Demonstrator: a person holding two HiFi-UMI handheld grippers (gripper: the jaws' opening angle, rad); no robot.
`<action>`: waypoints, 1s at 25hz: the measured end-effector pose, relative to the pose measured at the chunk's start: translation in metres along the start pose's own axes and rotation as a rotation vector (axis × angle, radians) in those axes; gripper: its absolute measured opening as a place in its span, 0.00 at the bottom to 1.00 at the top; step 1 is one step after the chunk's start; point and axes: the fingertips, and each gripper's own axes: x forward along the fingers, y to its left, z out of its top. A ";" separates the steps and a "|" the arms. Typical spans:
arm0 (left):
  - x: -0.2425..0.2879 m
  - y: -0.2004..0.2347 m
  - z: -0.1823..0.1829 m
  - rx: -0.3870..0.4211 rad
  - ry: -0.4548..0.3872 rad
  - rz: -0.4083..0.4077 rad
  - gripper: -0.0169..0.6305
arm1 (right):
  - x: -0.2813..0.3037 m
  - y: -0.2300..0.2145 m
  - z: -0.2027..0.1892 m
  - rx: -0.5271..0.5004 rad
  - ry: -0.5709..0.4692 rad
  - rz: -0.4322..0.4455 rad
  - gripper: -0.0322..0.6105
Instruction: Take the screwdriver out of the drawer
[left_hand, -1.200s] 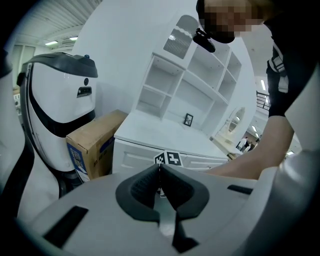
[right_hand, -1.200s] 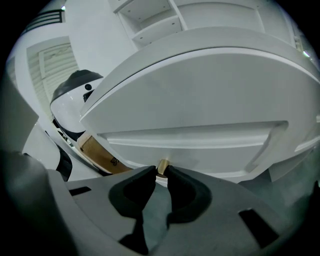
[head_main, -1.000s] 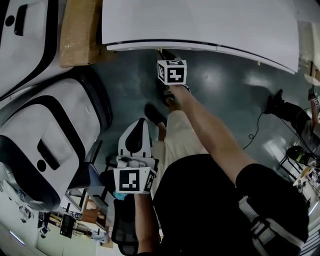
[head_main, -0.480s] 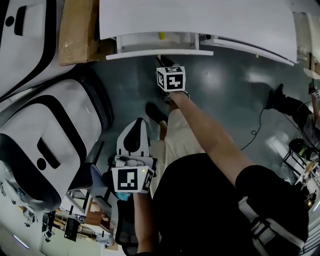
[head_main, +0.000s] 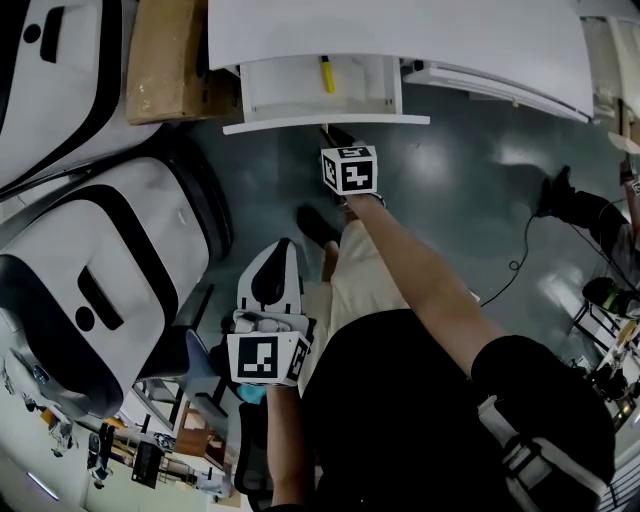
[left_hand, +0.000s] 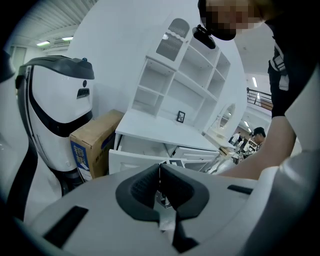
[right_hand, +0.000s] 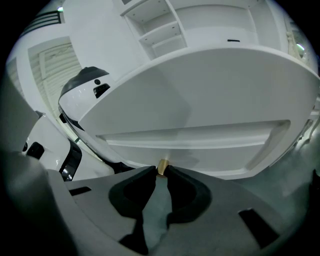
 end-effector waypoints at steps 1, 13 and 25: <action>-0.002 0.000 -0.001 0.003 0.000 -0.003 0.06 | -0.002 0.001 -0.004 -0.001 0.001 -0.001 0.19; -0.037 0.003 -0.021 0.043 0.003 -0.027 0.06 | -0.020 0.011 -0.037 0.017 0.000 -0.033 0.19; -0.064 0.001 -0.040 0.068 0.001 -0.051 0.06 | -0.038 0.023 -0.071 0.029 0.008 -0.057 0.19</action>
